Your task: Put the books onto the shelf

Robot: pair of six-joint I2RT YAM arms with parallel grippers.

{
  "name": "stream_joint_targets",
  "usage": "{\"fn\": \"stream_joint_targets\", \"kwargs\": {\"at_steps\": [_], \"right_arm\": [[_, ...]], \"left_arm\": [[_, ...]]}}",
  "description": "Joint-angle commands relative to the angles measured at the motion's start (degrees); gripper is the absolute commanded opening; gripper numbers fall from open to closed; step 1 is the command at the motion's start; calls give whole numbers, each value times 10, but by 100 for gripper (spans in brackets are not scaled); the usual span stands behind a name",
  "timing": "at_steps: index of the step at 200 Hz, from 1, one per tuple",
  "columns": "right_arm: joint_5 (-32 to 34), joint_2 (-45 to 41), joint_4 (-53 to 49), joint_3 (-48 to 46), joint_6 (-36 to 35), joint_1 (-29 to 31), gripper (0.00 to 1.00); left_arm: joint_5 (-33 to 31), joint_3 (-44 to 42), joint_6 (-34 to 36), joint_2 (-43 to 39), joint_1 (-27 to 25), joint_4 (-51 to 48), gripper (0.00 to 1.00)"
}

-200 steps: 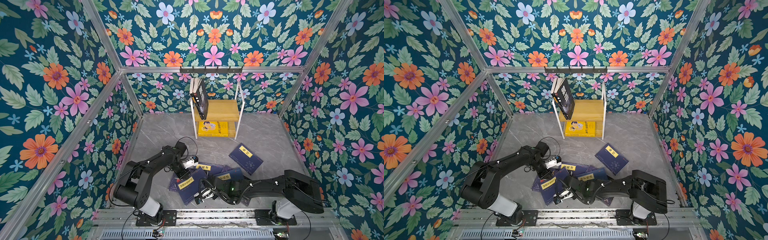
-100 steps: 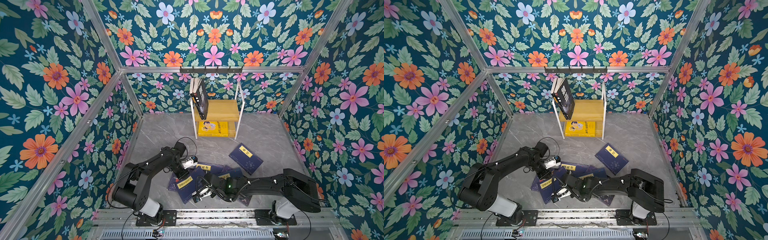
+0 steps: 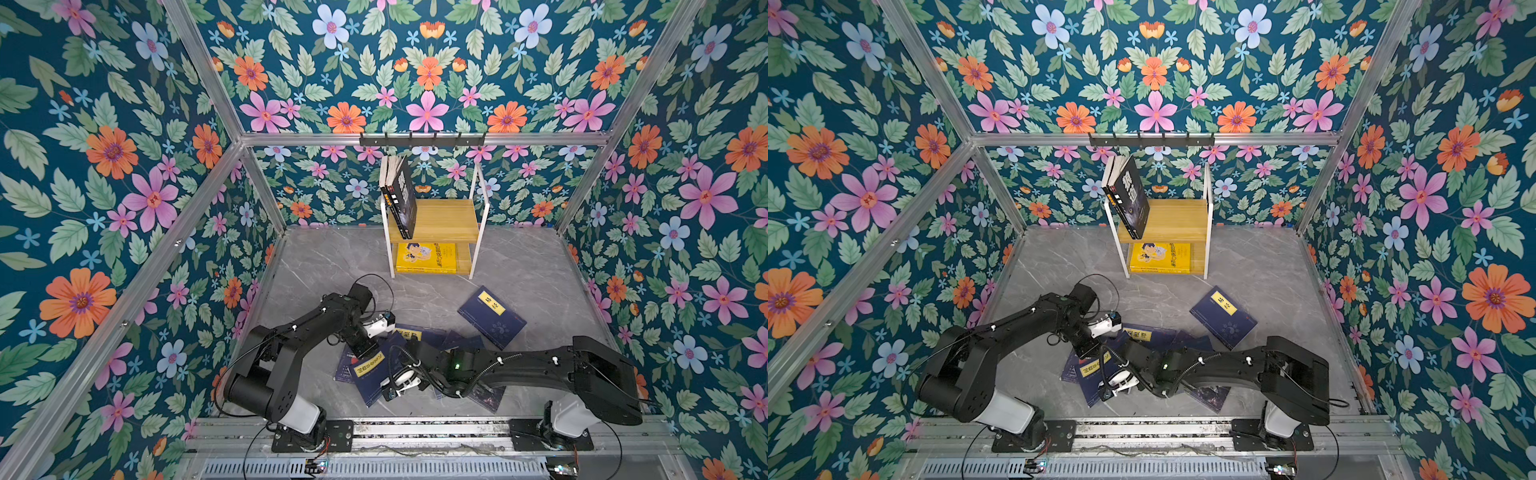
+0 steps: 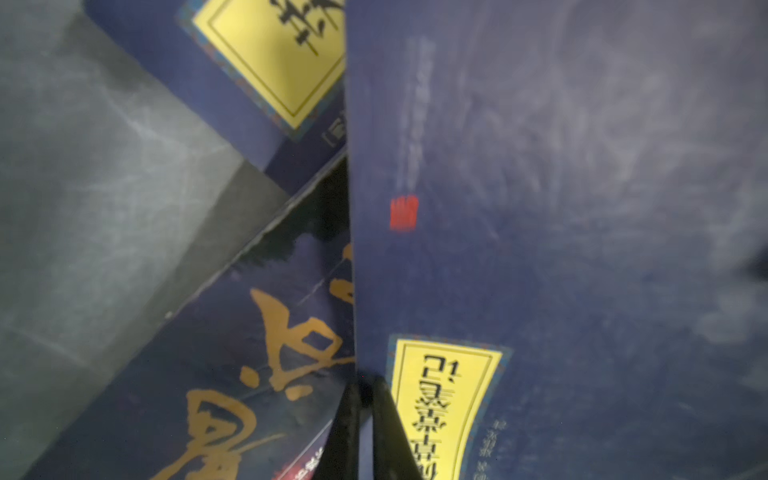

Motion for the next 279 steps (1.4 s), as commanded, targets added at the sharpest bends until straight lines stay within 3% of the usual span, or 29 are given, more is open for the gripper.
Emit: {"fn": "stream_joint_targets", "kwargs": {"at_steps": [1,25,78,98,131,205,223,279], "right_arm": [[-6,-2,13,11,-12,0,45],[-14,2,5,21,-10,-1,44],[-15,9,-5,29,-3,-4,0],[-14,2,-26,33,-5,-14,0],[-19,-29,-26,28,-19,-38,0],[-28,-71,-15,45,-40,-127,0],[-22,-71,6,47,-47,-152,0],[-19,-55,28,70,-65,-236,0]], "left_arm": [[10,-4,7,-1,-1,-2,10],[10,-5,7,-2,-1,-1,10],[2,-2,-5,-18,2,9,11],[-11,14,-29,-40,23,27,12],[-18,46,-104,-83,107,80,34],[7,-12,-264,-154,246,250,57],[17,-28,-289,-162,276,270,69],[21,-41,-297,-161,281,284,82]]}}
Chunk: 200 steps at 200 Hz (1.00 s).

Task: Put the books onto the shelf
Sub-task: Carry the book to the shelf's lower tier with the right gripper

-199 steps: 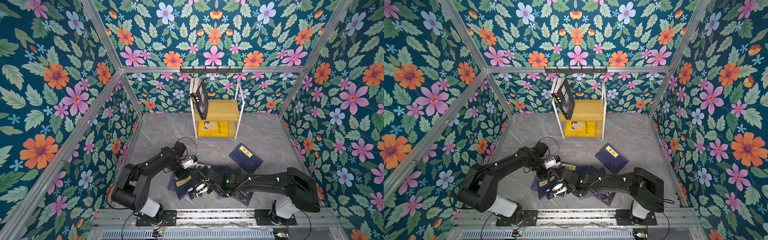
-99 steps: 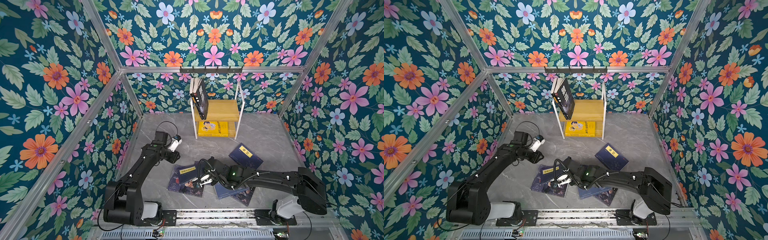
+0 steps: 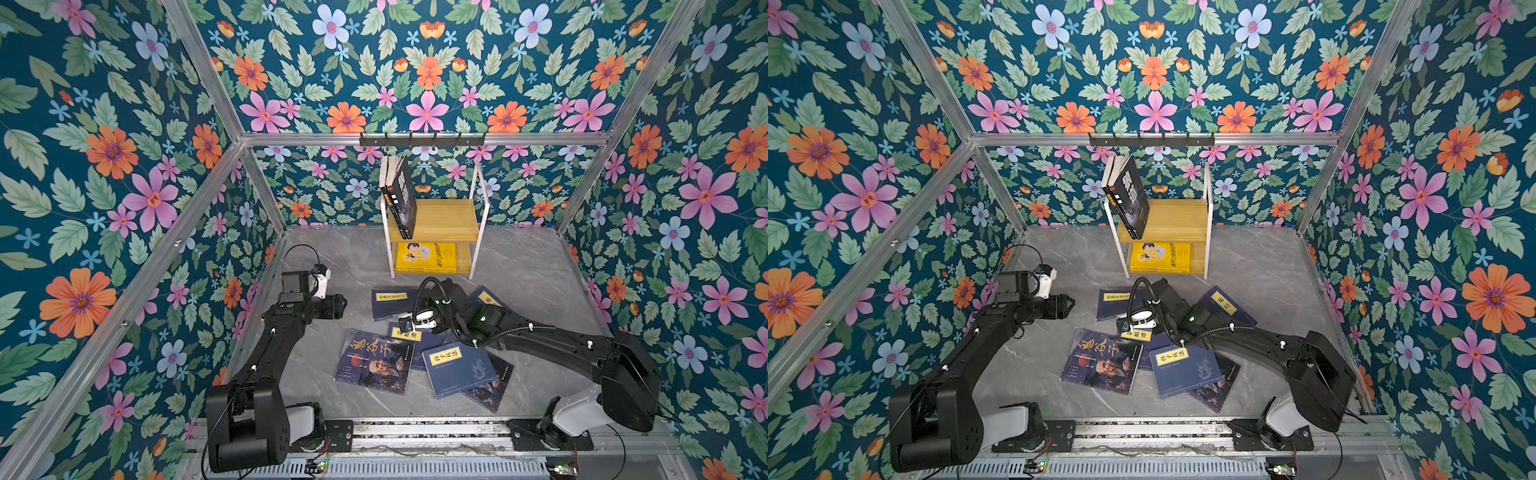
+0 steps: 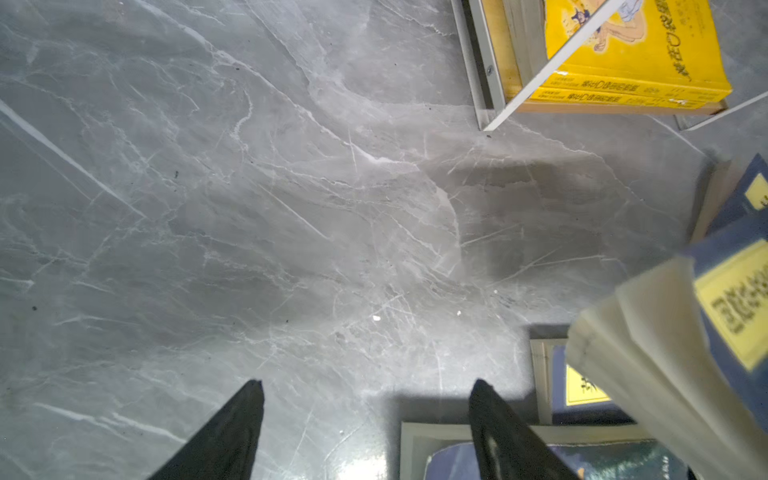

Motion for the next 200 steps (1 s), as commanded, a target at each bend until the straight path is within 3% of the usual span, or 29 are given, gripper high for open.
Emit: {"fn": "stream_joint_targets", "kwargs": {"at_steps": [1,70,200], "right_arm": [[3,3,31,11,-17,-27,0],[-14,17,71,32,-35,-111,0],[-9,151,162,107,-47,-170,0]], "left_arm": [[12,3,-12,0,2,24,82],[15,7,-9,2,4,26,100],[31,4,-6,2,7,32,100]]}}
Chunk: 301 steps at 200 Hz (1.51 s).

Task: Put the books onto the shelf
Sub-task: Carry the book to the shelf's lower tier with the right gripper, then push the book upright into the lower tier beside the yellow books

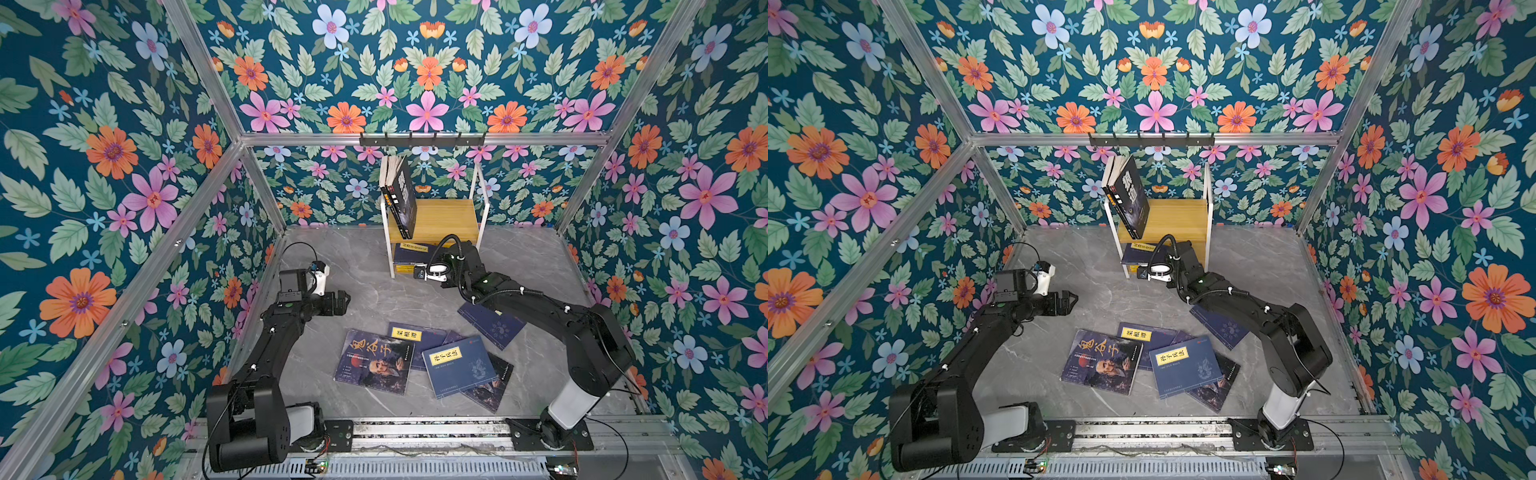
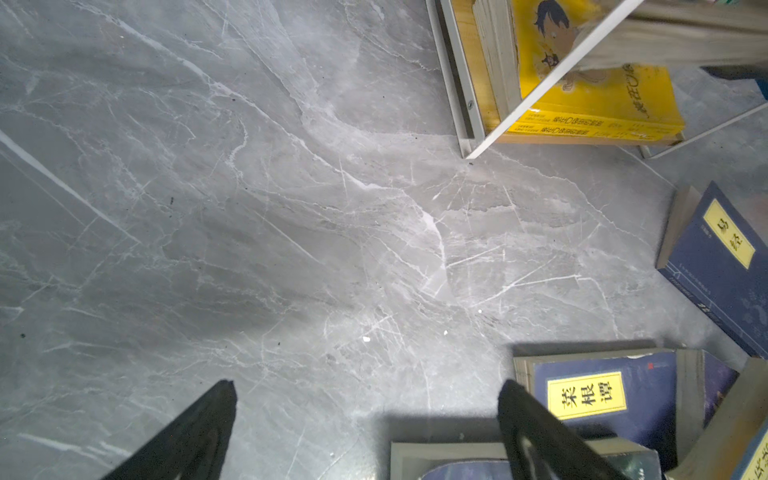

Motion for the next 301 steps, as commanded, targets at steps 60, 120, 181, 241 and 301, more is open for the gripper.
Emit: {"fn": "stream_joint_targets", "kwargs": {"at_steps": [60,120,181,241,301], "right_arm": [[-39,72,50,16,-26,-26,8],[-57,104,9,49,-20,-34,37],[-41,132,-14,102,-1,-47,15],[-54,143,-42,107,5,-47,35],[-152,103,-142,111,58,-41,60]], "left_arm": [[9,-1,1,0,0,12,100],[9,1,1,1,0,11,100],[13,-1,1,4,1,14,100],[13,-2,3,5,1,14,100],[15,2,3,12,1,15,100]]}}
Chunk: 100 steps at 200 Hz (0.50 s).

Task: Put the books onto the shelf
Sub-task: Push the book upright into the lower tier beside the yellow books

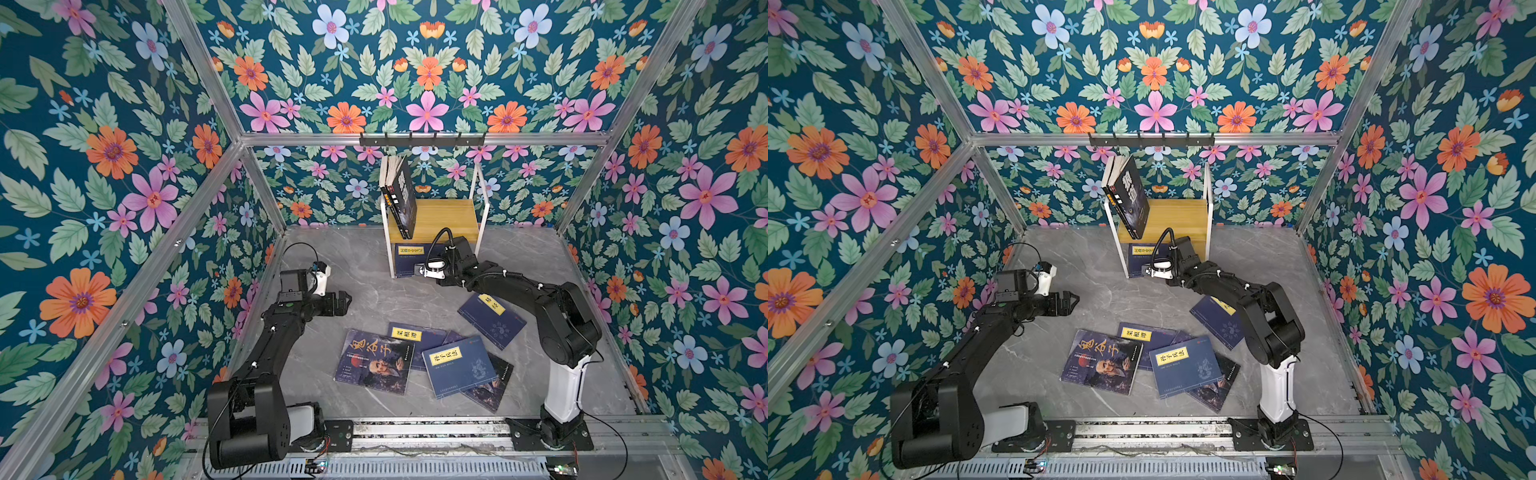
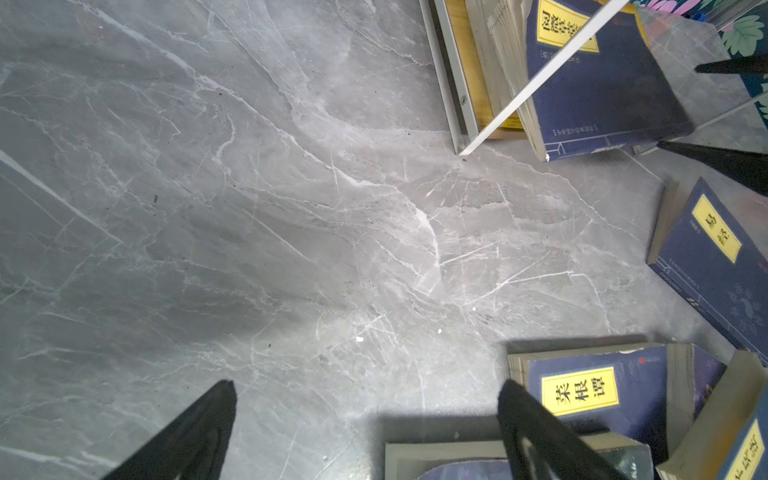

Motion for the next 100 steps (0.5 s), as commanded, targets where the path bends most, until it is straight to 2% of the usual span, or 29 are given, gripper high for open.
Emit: {"fn": "stream_joint_targets", "kwargs": {"at_steps": [1,100], "right_arm": [[-62,-10,-51,13,34,2,60],[-109,84,-100,137,79,46,61]], "left_arm": [[3,3,2,2,0,11,100],[1,5,3,1,1,8,100]]}}
